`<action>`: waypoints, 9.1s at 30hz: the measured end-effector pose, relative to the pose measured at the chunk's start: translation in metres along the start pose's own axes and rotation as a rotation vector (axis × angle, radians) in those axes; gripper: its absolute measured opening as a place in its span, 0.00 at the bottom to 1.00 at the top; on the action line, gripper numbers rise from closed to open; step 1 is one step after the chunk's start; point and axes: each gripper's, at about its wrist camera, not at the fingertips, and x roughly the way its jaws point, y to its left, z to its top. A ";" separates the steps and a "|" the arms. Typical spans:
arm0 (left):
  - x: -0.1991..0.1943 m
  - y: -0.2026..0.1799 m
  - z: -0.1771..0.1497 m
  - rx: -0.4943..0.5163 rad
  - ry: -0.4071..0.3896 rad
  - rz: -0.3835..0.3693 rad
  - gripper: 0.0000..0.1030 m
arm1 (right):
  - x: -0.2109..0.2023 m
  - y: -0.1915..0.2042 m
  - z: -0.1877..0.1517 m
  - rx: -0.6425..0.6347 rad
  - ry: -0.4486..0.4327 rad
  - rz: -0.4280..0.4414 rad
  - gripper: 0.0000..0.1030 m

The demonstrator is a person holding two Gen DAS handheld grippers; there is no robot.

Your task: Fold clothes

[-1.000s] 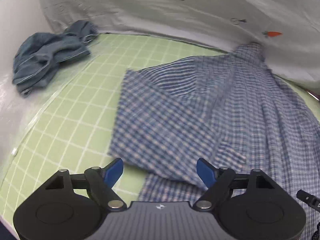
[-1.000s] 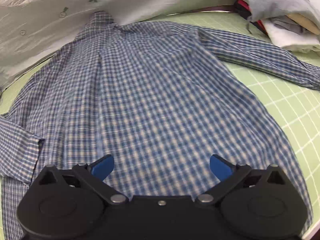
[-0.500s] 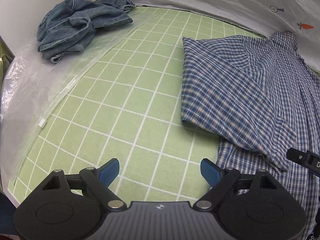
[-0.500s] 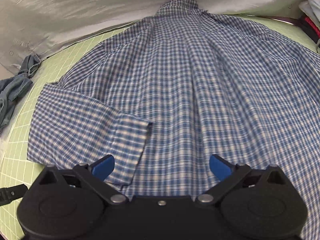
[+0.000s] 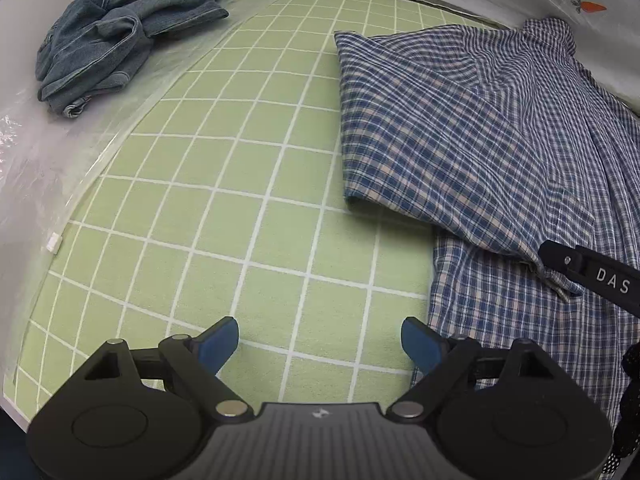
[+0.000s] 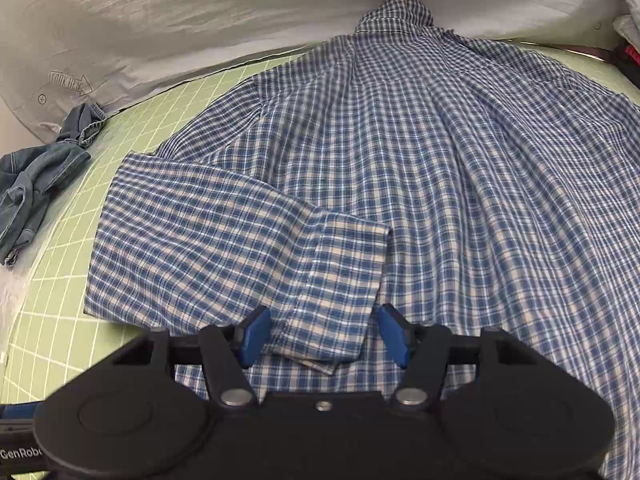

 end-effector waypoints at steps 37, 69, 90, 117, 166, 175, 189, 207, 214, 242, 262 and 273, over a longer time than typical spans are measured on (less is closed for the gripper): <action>-0.033 -0.072 0.040 -0.197 -0.101 0.200 0.87 | -0.004 -0.269 0.159 0.040 -0.375 -0.326 0.04; -0.071 0.092 -0.040 0.080 -0.176 -0.100 0.95 | -0.090 0.049 -0.087 0.023 -0.189 -0.137 1.00; -0.075 0.133 -0.058 0.041 -0.161 -0.124 0.95 | -0.108 0.077 -0.111 0.032 -0.153 -0.076 0.04; -0.056 -0.033 -0.046 0.002 -0.078 -0.088 0.95 | -0.110 -0.106 -0.088 0.034 -0.022 -0.123 0.55; 0.078 -0.196 0.195 0.034 -0.170 -0.035 1.00 | -0.042 -0.376 0.265 0.320 -0.524 -0.118 0.06; 0.088 -0.188 0.234 -0.167 -0.192 -0.262 0.99 | -0.025 -0.412 0.243 0.352 -0.382 -0.274 0.06; 0.107 -0.219 0.308 -0.190 -0.239 -0.415 0.02 | -0.015 -0.430 0.235 0.450 -0.368 -0.237 0.06; 0.063 -0.212 0.297 -0.152 -0.325 -0.260 0.69 | 0.003 -0.410 0.239 0.308 -0.312 -0.268 0.06; 0.022 -0.207 0.258 -0.161 -0.335 -0.234 0.82 | -0.044 -0.363 0.235 0.111 -0.413 -0.146 0.06; -0.068 -0.221 -0.063 -0.055 -0.126 -0.133 0.88 | -0.144 -0.216 -0.037 -0.021 -0.190 -0.068 1.00; -0.070 -0.311 -0.044 0.045 -0.124 -0.290 0.85 | -0.164 -0.276 -0.058 0.145 -0.116 -0.288 1.00; -0.044 -0.336 -0.036 -0.099 -0.049 -0.294 0.03 | -0.149 -0.327 -0.042 0.089 -0.077 -0.254 1.00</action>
